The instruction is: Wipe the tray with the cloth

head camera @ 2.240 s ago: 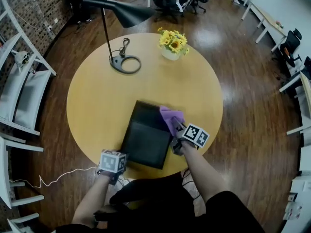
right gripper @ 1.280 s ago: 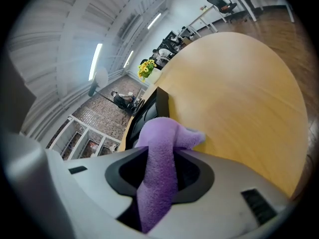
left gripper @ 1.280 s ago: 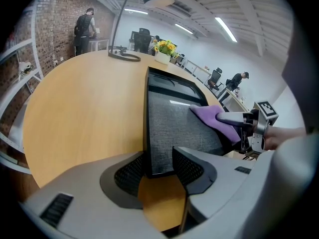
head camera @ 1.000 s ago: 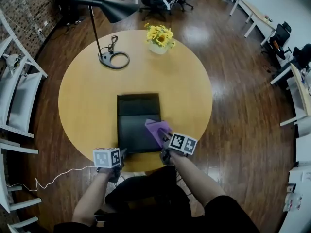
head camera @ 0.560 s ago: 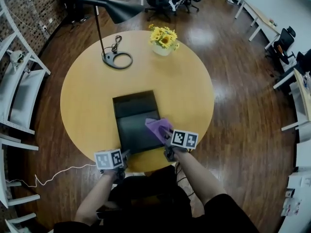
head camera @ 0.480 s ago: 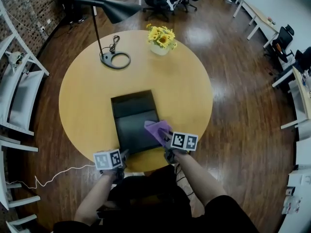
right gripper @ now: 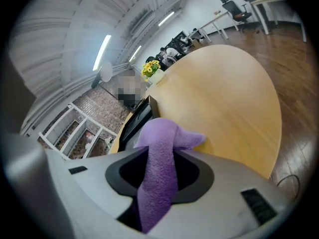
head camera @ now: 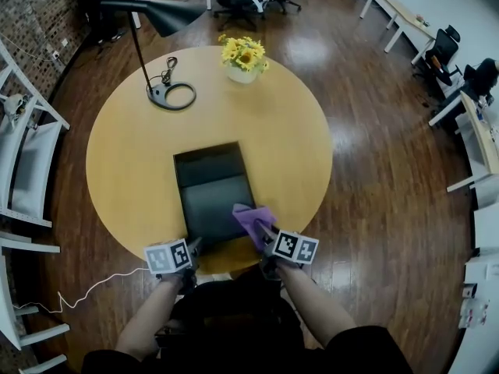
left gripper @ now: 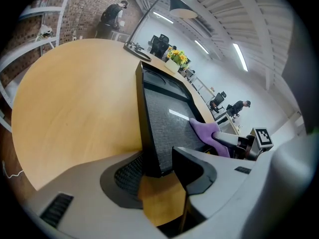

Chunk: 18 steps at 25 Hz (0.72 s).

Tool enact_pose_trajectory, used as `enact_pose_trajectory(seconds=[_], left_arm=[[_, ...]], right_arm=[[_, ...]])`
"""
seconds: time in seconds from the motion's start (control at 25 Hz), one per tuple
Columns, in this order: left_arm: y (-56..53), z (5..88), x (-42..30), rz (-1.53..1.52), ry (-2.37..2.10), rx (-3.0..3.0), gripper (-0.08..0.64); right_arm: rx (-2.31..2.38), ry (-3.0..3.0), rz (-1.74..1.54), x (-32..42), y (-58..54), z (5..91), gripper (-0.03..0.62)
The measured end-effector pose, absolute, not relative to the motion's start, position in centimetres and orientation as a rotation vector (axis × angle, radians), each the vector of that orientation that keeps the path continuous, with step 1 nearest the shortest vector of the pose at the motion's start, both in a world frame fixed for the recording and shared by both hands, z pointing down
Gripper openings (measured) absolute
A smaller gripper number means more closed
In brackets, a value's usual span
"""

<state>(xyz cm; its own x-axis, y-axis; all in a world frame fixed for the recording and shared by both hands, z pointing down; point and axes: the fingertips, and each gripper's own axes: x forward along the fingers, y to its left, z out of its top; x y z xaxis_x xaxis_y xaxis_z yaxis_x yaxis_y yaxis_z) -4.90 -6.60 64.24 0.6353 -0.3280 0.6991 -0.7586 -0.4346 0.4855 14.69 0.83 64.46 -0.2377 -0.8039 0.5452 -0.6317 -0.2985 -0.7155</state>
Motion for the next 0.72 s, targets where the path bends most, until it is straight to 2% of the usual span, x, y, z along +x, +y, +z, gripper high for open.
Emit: enact_pose_trajectory(seconds=[0.4,0.72], left_arm=[[-5.3,63.9,-4.3,0.674,-0.834,2.046,0.164],[-3.9,63.6,-4.3,0.587,-0.833,1.947,0.163]], right_arm=[[-1.931,1.637,-1.563,15.6,1.4,64.8,0.126],[-1.923,1.849,-1.568,16.3,-2.8,64.1,0.126]])
